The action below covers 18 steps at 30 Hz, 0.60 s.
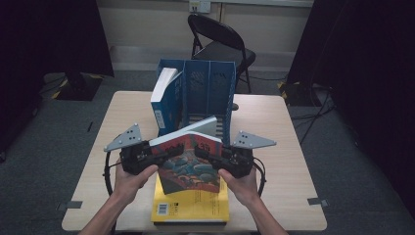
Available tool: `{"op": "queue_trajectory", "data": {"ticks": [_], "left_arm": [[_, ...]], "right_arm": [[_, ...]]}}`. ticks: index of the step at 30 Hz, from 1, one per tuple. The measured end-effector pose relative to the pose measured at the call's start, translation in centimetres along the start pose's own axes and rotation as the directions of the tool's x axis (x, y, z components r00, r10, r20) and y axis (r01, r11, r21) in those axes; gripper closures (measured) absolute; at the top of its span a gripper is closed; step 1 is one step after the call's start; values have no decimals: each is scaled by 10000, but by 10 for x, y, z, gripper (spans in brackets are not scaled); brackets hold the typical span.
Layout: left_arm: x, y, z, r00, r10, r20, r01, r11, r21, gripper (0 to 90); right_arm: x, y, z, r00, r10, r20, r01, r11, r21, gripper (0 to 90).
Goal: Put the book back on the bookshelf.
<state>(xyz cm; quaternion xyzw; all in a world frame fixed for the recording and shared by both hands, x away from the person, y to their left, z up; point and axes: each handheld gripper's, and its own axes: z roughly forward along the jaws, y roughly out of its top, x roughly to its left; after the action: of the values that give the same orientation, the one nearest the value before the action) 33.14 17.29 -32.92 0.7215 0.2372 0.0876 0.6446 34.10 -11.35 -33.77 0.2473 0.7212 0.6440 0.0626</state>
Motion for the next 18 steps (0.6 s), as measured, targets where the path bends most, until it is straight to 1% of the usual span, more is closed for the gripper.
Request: {"op": "queue_trajectory", "data": {"ticks": [1, 2, 4, 5, 6, 8, 9, 10, 12, 13, 15, 16, 17, 18], "left_arm": [[-3, 0, 0, 10000, -8, -26, 9, 10000, 51, 708], [-5, 0, 0, 10000, -19, -47, 19, 9999, 106, 706], [-9, -2, -1, 9999, -94, -108, 94, 10000, -21, 698], [-11, -3, -2, 9999, -33, -120, 32, 10000, -49, 696], [-12, -3, -2, 9998, 1, -180, -2, 10000, -41, 697], [-13, -3, -2, 9999, -18, -155, 19, 10000, 43, 697], [-13, -3, -3, 9998, 4, -177, -2, 10000, 76, 697], [-14, -3, -2, 9998, 38, -218, -36, 9999, 114, 697], [-14, 0, -2, 9995, 77, -301, -68, 9995, 315, 699], [-14, 0, -2, 9995, 84, -316, -73, 9994, 334, 700], [-14, -1, -2, 9996, 137, -239, -130, 9995, 290, 698], [-15, -2, -2, 9995, 126, -272, -119, 9996, 245, 698], [-15, -2, -2, 9997, 120, -201, -116, 9997, 198, 697], [-17, -2, -2, 9997, 160, -179, -155, 9996, 256, 696]], "right_arm": [[2, 0, -1, 10000, -86, 40, 86, 9999, 90, 709], [3, 0, -3, 9998, -118, 179, 115, 9998, 148, 667], [5, -2, -8, 9985, -183, 508, 169, 9995, 280, 605], [5, -5, -13, 9964, -145, 831, 120, 9995, 299, 544], [5, -6, -18, 9941, -79, 1081, 44, 9995, 325, 510], [3, -10, -26, 9903, -93, 1385, 46, 9994, 347, 464], [1, -13, -29, 9890, -1, 1477, -57, 9992, 386, 442], [-1, -15, -31, 9885, 49, 1509, -116, 9990, 433, 429], [-8, -24, -33, 9857, 141, 1677, -260, 9973, 688, 422], [-13, -31, -32, 9848, 281, 1715, -438, 9951, 885, 412], [-19, -42, -29, 9841, 338, 1743, -526, 9931, 1047, 421], [-20, -45, -27, 9850, 365, 1685, -558, 9922, 1113, 427], [-23, -49, -24, 9861, 425, 1605, -633, 9899, 1272, 434], [-25, -52, -21, 9874, 488, 1507, -696, 9883, 1358, 431]]}}
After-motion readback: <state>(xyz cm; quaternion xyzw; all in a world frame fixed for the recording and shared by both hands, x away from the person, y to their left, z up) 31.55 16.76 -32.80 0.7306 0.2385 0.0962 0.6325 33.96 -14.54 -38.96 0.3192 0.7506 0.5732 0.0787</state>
